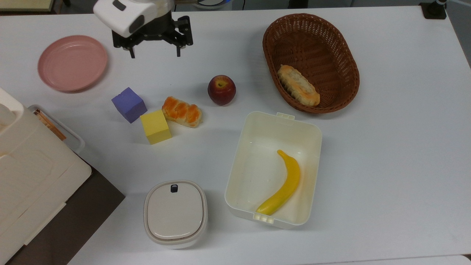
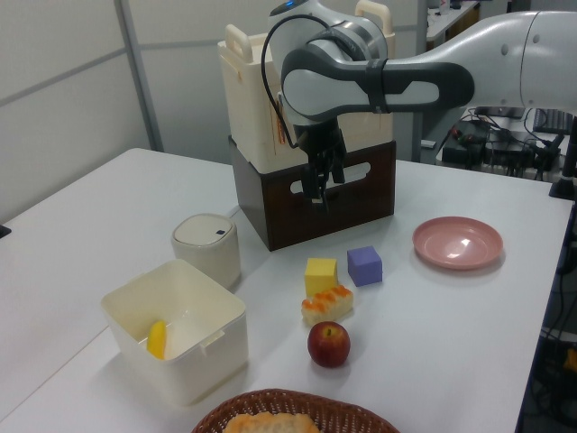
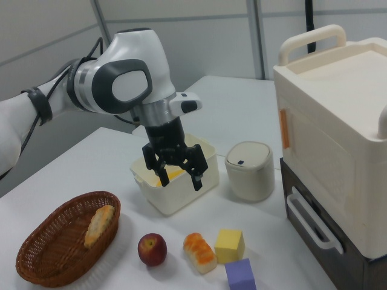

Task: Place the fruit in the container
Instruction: 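Move the gripper toward the red apple beside the sushi piece, then lower the gripper around the red apple and close it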

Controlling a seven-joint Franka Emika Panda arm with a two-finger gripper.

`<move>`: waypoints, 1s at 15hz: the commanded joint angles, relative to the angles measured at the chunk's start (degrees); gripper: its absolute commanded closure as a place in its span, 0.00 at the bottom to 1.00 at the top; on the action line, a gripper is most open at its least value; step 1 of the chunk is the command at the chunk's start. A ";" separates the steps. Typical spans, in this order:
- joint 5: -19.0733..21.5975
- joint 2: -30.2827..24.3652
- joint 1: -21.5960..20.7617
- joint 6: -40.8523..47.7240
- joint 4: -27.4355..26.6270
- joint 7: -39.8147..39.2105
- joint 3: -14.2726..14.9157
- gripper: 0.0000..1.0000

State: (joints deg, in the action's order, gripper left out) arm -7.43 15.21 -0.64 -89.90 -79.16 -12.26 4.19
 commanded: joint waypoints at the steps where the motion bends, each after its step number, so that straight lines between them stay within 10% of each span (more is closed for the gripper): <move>1: 0.40 -1.67 -2.43 -1.33 -4.68 -2.06 0.21 0.00; 15: 0.40 -1.24 -4.63 -1.59 -20.59 -2.06 -5.59 0.00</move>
State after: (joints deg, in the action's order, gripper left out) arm -7.43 13.75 -4.85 -89.90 -97.19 -13.22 -0.82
